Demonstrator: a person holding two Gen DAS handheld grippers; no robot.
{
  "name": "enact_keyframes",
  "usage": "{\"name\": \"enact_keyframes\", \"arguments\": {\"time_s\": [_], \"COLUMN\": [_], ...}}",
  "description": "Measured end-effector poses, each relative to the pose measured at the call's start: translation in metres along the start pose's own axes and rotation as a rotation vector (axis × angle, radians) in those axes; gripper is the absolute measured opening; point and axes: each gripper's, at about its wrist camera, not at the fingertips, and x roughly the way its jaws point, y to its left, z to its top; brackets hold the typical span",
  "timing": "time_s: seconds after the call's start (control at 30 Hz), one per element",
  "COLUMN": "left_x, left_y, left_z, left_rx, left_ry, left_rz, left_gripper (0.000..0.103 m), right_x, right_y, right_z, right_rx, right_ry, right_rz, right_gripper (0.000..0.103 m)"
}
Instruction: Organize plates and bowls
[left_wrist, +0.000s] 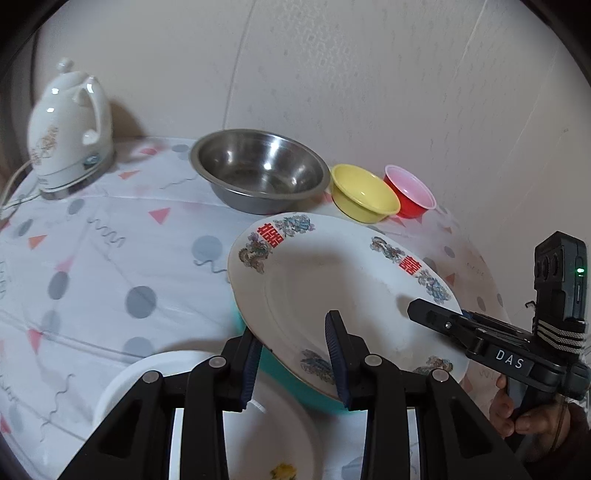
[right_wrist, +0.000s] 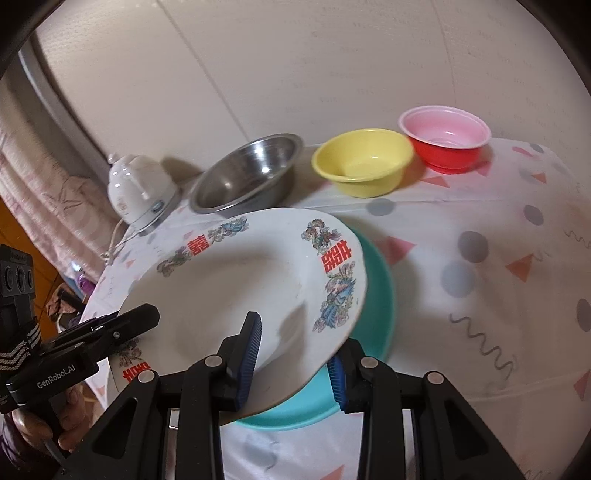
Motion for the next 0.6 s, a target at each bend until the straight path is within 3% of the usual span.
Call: {"name": "enact_keyframes", "arguments": {"time_s": [0.3, 0.6], "left_x": [0.016, 0.02], "left_y": [-0.013, -0.008], "left_z": [-0.01, -0.021], "left_rx": [0.066, 0.037], "left_ry": [0.048, 0.092], "left_rz": [-0.012, -0.009], "left_gripper": [0.035, 0.035], "right_x": [0.003, 0.0], "right_y": [-0.021, -0.029], "right_z": [-0.007, -0.015], "right_rx": [0.01, 0.023], "right_ry": [0.017, 0.023], "right_rz": [-0.066, -0.077], "right_gripper": [0.034, 0.029]}}
